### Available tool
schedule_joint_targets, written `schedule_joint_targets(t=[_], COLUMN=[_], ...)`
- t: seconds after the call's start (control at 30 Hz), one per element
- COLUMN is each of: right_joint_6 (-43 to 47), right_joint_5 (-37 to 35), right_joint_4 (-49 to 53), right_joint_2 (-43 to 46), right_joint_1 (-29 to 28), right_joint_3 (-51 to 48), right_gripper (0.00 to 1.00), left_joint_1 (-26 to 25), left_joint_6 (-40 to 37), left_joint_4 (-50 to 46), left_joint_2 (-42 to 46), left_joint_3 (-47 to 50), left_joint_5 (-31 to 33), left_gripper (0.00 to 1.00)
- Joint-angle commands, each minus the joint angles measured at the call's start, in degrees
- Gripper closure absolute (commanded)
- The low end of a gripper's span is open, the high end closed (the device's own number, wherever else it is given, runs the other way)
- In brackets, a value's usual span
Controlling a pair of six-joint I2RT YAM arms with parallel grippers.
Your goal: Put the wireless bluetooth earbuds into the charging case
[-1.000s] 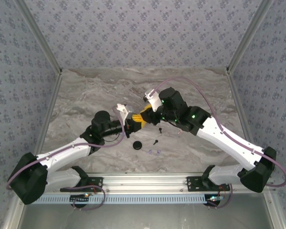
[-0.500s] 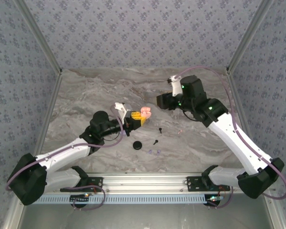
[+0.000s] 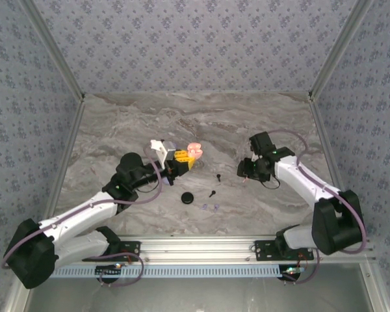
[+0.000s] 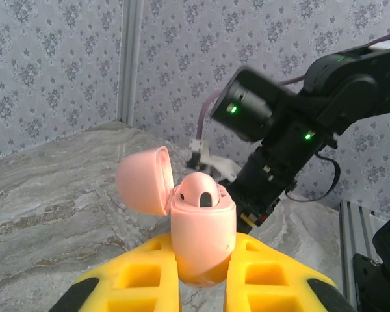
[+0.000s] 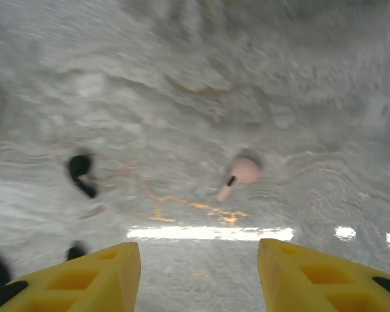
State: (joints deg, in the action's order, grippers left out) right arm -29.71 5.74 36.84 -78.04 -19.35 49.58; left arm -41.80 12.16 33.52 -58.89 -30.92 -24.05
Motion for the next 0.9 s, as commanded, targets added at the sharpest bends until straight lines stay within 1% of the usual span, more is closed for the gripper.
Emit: schedule_joint_targets(t=[0.0,0.2,0.5,0.7,0.87], right_joint_6=[-3.3,-3.2,-3.4,-2.9,-2.6], right_joint_5=[-2.0,-2.7,-4.3,-5.2,-5.4], right_joint_4=[-3.9,-5.4,-6.3,-6.1,-5.5], right_joint_2=[-2.7,-8.5,-12.7,-14.8,-16.5], right_joint_1=[0.6,0.6,0.6,0.5,0.4], right_joint_3=[-1.3,-0.1,1.3,2.8,4.1], right_gripper=[0.48,0.51,0.54,0.59,0.65], left_joint_1=[-0.5,-0.5,-0.5,-0.5,-0.5], left_joint_6=[-1.4,-1.6,-1.9,-2.3,-2.3], left_joint_4=[-0.7,-1.4,-2.0,-3.0,-3.5], left_joint_2=[1.1,1.0,1.6,1.7,1.8], left_joint_3=[0.4,0.3,0.6,0.1,-0.1], left_joint_5=[0.6,0.4,1.0,0.9,0.9], left_gripper=[1.0,1.0,1.0,1.0,1.0])
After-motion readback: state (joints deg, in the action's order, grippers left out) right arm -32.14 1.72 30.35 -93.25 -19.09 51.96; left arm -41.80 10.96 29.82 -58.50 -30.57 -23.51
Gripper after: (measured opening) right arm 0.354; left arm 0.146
